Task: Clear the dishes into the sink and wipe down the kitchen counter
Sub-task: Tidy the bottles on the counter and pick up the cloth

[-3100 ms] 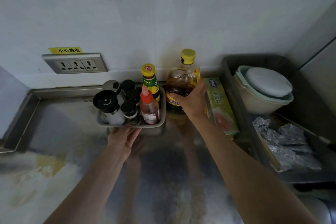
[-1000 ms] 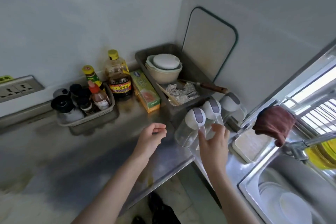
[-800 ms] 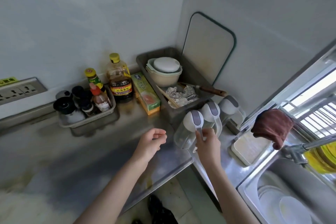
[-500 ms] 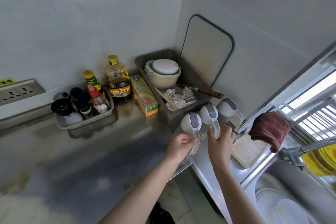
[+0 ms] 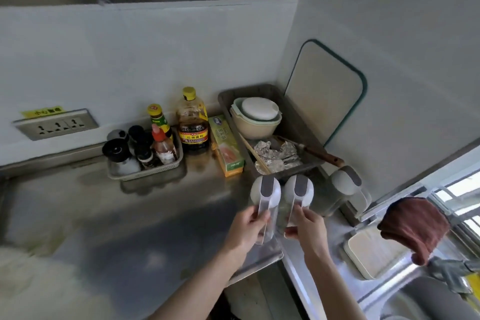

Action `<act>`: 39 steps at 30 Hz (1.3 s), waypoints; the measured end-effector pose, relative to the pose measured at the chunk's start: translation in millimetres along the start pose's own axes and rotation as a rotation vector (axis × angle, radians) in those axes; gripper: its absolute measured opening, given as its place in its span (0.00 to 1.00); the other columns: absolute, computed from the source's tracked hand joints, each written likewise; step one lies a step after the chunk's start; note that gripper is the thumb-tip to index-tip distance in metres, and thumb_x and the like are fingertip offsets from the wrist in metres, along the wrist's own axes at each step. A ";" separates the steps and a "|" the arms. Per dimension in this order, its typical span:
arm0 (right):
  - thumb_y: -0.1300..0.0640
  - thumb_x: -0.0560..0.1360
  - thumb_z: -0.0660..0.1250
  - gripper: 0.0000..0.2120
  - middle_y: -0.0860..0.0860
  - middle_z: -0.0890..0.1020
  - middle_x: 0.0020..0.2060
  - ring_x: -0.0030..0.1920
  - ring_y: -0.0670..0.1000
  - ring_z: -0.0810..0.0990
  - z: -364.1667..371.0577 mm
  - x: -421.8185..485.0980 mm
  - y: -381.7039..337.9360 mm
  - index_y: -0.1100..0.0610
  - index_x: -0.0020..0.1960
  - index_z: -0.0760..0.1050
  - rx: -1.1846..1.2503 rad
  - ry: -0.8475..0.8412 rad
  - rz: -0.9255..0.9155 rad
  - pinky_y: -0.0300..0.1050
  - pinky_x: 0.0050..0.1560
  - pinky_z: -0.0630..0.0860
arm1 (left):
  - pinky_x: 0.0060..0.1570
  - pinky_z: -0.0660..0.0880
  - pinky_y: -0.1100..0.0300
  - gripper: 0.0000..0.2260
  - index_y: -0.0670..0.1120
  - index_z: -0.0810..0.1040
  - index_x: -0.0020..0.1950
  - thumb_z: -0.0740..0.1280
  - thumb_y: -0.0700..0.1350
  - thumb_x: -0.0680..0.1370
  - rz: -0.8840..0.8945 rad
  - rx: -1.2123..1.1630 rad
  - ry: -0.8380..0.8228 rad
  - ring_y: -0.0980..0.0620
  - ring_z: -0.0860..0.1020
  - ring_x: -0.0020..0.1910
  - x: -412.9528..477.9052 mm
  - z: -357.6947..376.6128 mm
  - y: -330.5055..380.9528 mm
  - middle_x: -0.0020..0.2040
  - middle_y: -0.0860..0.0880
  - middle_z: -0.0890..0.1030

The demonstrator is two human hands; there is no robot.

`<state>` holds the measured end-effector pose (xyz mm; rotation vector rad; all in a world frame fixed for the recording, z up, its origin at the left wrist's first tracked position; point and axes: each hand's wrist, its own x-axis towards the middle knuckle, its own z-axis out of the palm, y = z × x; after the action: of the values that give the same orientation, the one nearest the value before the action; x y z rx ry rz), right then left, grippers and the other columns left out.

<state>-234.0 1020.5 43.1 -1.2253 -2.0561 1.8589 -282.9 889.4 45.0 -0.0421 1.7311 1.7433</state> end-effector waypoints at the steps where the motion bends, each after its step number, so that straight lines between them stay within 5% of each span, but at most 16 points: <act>1: 0.56 0.80 0.60 0.15 0.60 0.83 0.37 0.36 0.62 0.81 6.8 -5.0 -0.3 0.62 0.41 0.79 -0.014 -0.029 -0.023 0.56 0.39 0.80 | 0.34 0.75 0.64 0.05 0.46 0.76 0.52 0.64 0.43 0.78 0.013 -0.015 0.023 0.59 0.79 0.40 -5.2 -12.6 2.9 0.40 0.52 0.79; 7: 0.53 0.79 0.62 0.17 0.60 0.83 0.33 0.35 0.63 0.83 69.6 -24.0 -10.7 0.61 0.38 0.79 -0.107 -0.256 -0.017 0.59 0.40 0.81 | 0.40 0.73 0.61 0.04 0.46 0.77 0.50 0.63 0.43 0.78 0.078 -0.047 0.234 0.59 0.77 0.40 -34.6 -100.1 21.9 0.39 0.50 0.78; 11: 0.52 0.79 0.61 0.17 0.57 0.83 0.34 0.36 0.60 0.82 134.7 -46.3 -26.7 0.60 0.38 0.79 -0.150 -0.433 -0.069 0.53 0.37 0.81 | 0.41 0.71 0.53 0.05 0.44 0.77 0.45 0.63 0.43 0.78 0.107 -0.078 0.446 0.50 0.73 0.40 -57.0 -165.0 22.7 0.38 0.45 0.76; 18: 0.55 0.80 0.58 0.16 0.56 0.82 0.35 0.32 0.54 0.81 275.0 -91.3 -65.3 0.64 0.41 0.78 -0.222 -0.627 -0.192 0.48 0.36 0.81 | 0.42 0.68 0.51 0.07 0.45 0.75 0.41 0.62 0.42 0.78 0.135 -0.149 0.666 0.48 0.70 0.41 -85.0 -292.4 19.6 0.39 0.42 0.72; 23: 0.49 0.80 0.58 0.22 0.58 0.80 0.34 0.31 0.52 0.80 371.6 -99.7 -78.4 0.67 0.40 0.75 -0.262 -0.624 -0.255 0.51 0.40 0.82 | 0.39 0.76 0.59 0.08 0.49 0.76 0.45 0.59 0.47 0.80 0.163 -0.170 0.708 0.55 0.78 0.40 -73.5 -383.7 31.6 0.41 0.48 0.77; 27: 0.46 0.80 0.56 0.22 0.57 0.80 0.33 0.30 0.51 0.80 437.7 -87.3 -84.3 0.62 0.37 0.72 -0.291 -0.574 -0.293 0.32 0.26 0.72 | 0.44 0.72 0.53 0.09 0.46 0.75 0.47 0.59 0.50 0.80 0.202 -0.056 0.686 0.49 0.75 0.44 -43.3 -439.1 33.3 0.41 0.46 0.76; 30: 0.46 0.80 0.55 0.22 0.59 0.82 0.35 0.30 0.50 0.80 469.8 -69.3 -82.2 0.61 0.37 0.72 -0.328 -0.497 -0.329 0.28 0.20 0.65 | 0.47 0.74 0.51 0.09 0.46 0.75 0.47 0.60 0.49 0.80 0.206 -0.028 0.689 0.49 0.76 0.45 -15.9 -462.9 32.1 0.41 0.47 0.78; 33: 0.45 0.80 0.55 0.23 0.59 0.83 0.37 0.32 0.51 0.82 488.8 -54.7 -80.8 0.62 0.37 0.73 -0.346 -0.427 -0.337 0.33 0.26 0.70 | 0.52 0.76 0.50 0.10 0.44 0.76 0.53 0.59 0.48 0.80 0.178 -0.116 0.694 0.50 0.78 0.48 5.6 -472.1 33.5 0.44 0.48 0.79; 39: 0.48 0.80 0.56 0.23 0.62 0.82 0.37 0.33 0.55 0.83 503.1 -45.5 -82.9 0.63 0.35 0.72 -0.336 -0.372 -0.346 0.51 0.41 0.81 | 0.41 0.76 0.59 0.09 0.42 0.75 0.56 0.60 0.44 0.80 0.223 -0.150 0.674 0.52 0.78 0.44 23.4 -471.2 43.5 0.43 0.48 0.78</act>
<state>-529.9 603.9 12.1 -0.5348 -2.6534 1.7230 -521.2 480.9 16.3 -0.5827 2.1200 2.1854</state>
